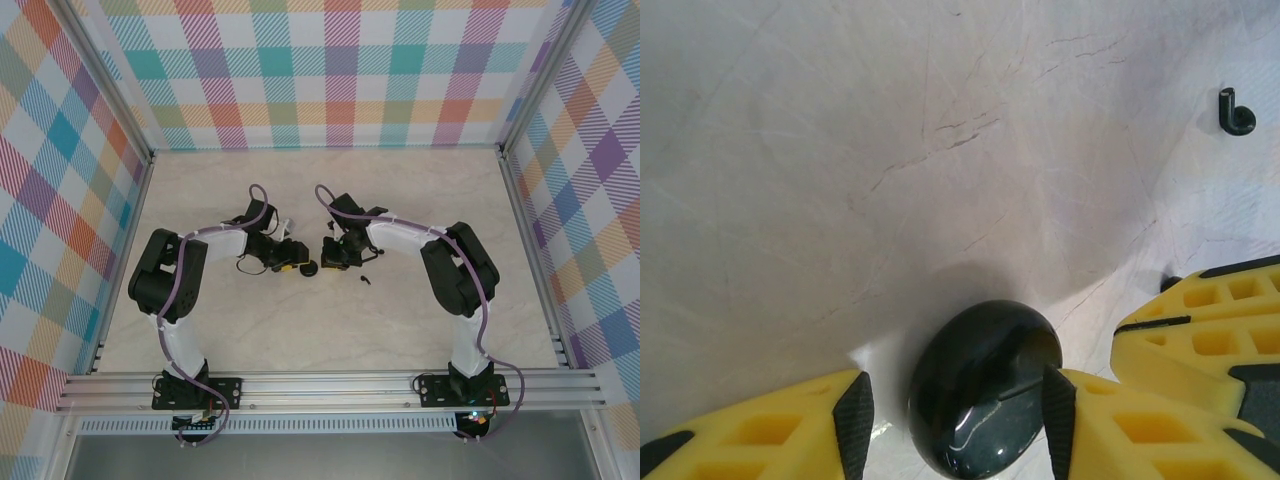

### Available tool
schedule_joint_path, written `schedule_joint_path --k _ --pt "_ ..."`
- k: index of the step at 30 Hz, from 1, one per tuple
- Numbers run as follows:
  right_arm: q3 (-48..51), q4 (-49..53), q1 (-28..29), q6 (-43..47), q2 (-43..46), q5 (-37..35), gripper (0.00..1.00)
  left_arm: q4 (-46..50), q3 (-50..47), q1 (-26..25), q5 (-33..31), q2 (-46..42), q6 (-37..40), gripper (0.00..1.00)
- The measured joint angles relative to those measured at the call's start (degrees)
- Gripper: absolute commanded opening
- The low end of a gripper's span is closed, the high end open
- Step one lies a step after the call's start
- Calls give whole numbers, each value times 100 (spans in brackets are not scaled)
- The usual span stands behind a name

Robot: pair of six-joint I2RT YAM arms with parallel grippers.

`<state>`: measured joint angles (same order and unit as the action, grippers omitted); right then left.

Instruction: Insert the wireless bluetooth earbuds into the charging case

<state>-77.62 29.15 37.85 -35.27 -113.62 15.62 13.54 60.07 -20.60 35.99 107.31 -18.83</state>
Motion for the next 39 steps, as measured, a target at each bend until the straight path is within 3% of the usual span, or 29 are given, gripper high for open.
schedule_joint_path --k 29,39 --pt "37 -321 -15 -144 -334 461 11 181 173 -221 44 138 -138 39" --pt "79 -330 -33 -166 -334 459 11 -61 -70 -225 236 4 -411 31"
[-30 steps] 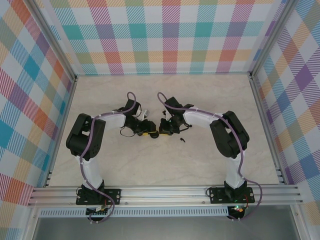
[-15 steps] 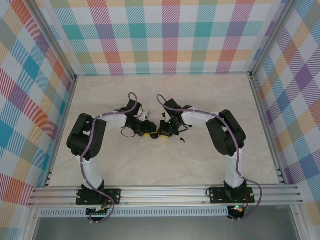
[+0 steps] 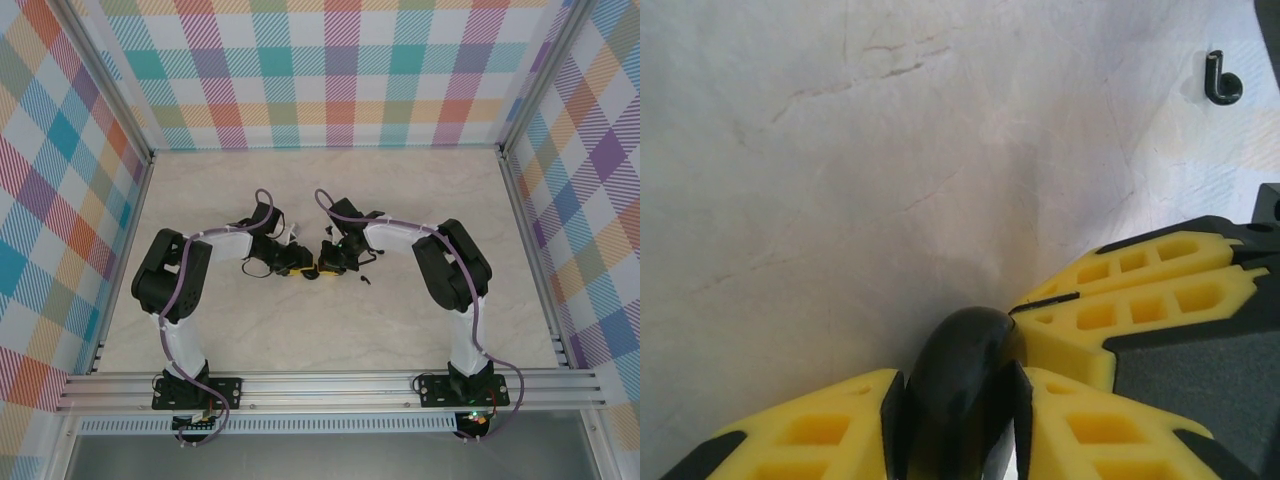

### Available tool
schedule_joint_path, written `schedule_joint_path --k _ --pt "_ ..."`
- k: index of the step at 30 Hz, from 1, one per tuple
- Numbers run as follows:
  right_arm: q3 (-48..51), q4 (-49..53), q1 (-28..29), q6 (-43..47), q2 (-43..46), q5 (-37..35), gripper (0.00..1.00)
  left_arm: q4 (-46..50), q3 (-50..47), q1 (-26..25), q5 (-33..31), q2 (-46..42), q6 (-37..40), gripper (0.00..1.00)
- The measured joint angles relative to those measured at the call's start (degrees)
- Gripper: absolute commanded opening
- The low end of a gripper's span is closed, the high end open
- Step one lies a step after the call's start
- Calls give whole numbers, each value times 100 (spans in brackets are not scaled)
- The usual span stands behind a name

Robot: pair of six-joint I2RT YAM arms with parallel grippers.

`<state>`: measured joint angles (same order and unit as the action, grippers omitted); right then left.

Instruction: Insert the wireless bluetooth earbuds into the charging case

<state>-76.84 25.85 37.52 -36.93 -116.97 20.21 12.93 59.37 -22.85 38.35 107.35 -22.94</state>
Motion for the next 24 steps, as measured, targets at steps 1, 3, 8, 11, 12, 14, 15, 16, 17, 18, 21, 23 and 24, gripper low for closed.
schedule_joint_path --k 1,3,8,11,12,14,15,16,17,18,21,23,24 --pt "7 -4 0 -2 0 -2 11 -20 -11 0 20 -15 -28 29" --pt "26 -15 -2 -13 0 -9 11 -133 -66 0 48 -55 -98 28" --pt "72 -68 -9 -37 0 -13 11 -341 -162 -2 90 -98 -315 28" --pt "111 -125 -31 -42 7 35 11 -435 -203 -2 92 -105 -393 29" --pt "118 -138 -37 -44 7 50 11 -455 -212 -2 94 -105 -417 29" --pt "142 -170 -42 -63 13 72 11 -511 -232 -2 103 -105 -461 29" --pt "151 -186 -44 -81 13 87 11 -535 -243 -2 105 -105 -472 29" --pt "164 -203 -48 -90 17 98 11 -566 -260 -2 107 -105 -474 29" --pt "186 -229 -57 -107 24 116 11 -577 -267 -2 109 -105 -476 28" --pt "208 -256 -68 -127 33 138 11 -588 -269 -2 109 -107 -476 28" --pt "238 -308 -81 -146 42 181 11 -619 -289 -2 114 -107 -479 28" --pt "264 -339 -81 -153 55 186 11 -632 -289 -2 111 -109 -479 28" --pt "271 -354 -81 -164 55 188 11 -634 -289 -2 111 -109 -479 28"
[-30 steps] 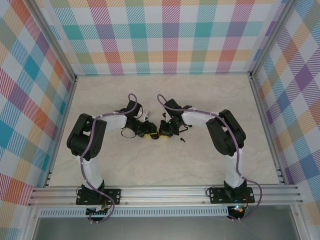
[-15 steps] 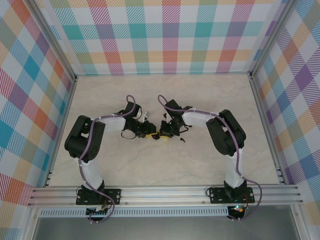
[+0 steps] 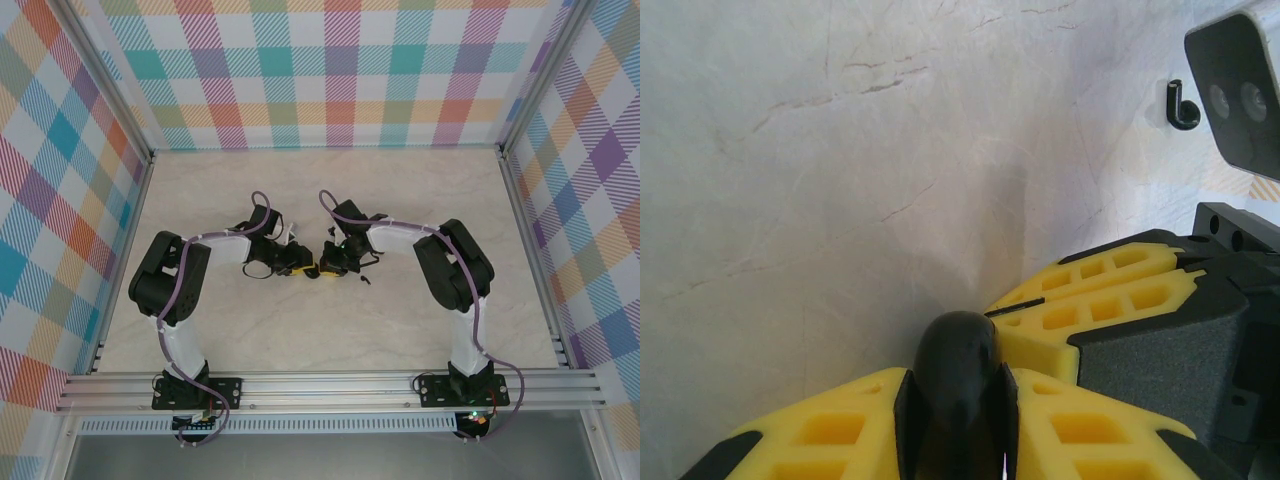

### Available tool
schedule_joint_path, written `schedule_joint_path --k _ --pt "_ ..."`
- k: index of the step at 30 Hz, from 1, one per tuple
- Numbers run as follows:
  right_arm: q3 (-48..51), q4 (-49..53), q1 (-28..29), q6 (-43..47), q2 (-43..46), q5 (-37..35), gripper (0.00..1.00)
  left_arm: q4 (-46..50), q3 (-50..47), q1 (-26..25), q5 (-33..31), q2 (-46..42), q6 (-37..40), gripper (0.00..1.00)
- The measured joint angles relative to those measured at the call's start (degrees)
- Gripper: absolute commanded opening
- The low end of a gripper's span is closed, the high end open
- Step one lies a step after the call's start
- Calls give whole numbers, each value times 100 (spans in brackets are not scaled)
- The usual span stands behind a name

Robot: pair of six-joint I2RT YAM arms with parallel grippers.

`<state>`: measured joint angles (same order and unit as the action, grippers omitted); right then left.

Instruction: Insert the wireless bluetooth earbuds into the charging case

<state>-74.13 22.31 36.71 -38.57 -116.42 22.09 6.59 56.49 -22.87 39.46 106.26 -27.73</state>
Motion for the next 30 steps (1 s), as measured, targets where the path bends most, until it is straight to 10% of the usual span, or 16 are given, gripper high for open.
schedule_joint_path --k 13,30 --pt "470 -323 -157 -120 380 76 18 -76 -24 -52 -107 -72 -66 19" --pt "1464 -793 -1259 874 3187 1261 50 -896 -125 -20 -208 -2103 -120 24"
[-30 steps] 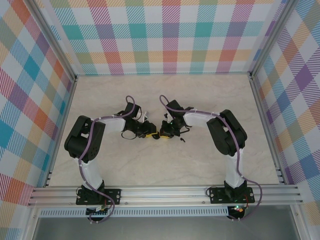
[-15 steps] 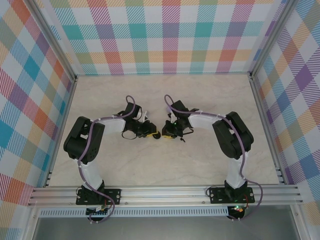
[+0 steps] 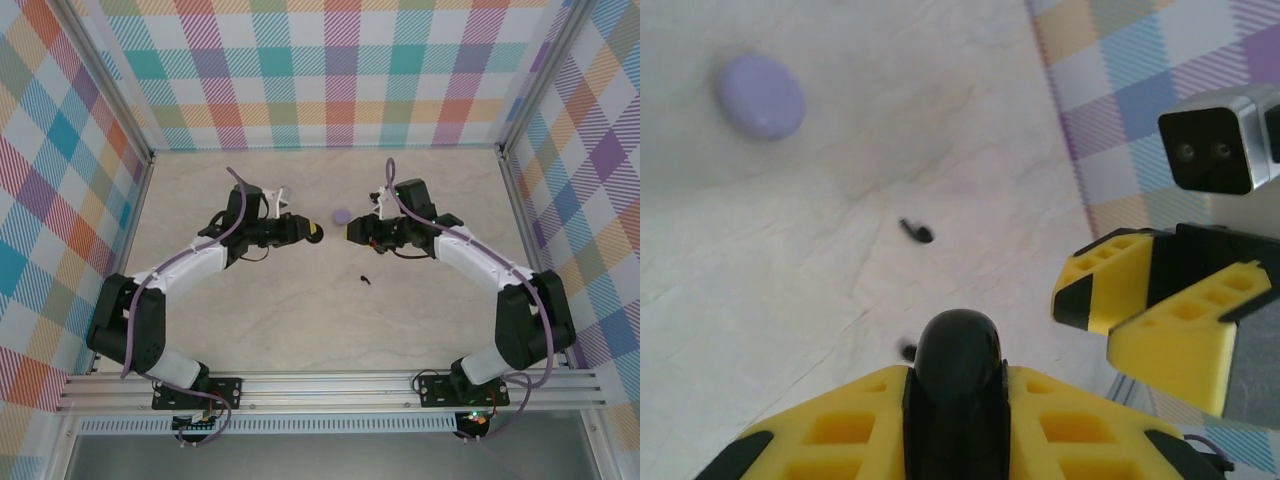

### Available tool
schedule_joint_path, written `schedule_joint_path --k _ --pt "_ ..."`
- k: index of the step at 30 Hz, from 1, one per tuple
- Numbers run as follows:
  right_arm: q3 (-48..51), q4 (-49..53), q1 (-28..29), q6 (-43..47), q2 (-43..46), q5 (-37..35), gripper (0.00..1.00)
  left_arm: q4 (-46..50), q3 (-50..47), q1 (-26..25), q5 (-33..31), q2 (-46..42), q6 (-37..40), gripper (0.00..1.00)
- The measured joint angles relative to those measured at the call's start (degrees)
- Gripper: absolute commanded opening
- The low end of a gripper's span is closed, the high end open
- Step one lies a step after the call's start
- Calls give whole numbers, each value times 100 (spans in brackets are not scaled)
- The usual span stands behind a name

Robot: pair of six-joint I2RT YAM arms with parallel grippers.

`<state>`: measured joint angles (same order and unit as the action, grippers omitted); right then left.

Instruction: Insert the wireless bluetooth earbuds into the charging case

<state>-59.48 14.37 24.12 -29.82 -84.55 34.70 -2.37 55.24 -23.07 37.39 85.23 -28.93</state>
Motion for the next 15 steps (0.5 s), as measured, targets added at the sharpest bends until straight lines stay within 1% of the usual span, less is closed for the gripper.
schedule_joint_path --k 6,11,15 --pt "-2 -203 -9 350 608 767 60 -560 -2 -7 328 -605 -26 27" --pt "-98 -286 -9 380 693 1204 61 -796 7 -55 553 -1121 -11 29" --pt "-223 -470 -9 365 693 1497 61 -835 55 -205 710 -1287 31 29"
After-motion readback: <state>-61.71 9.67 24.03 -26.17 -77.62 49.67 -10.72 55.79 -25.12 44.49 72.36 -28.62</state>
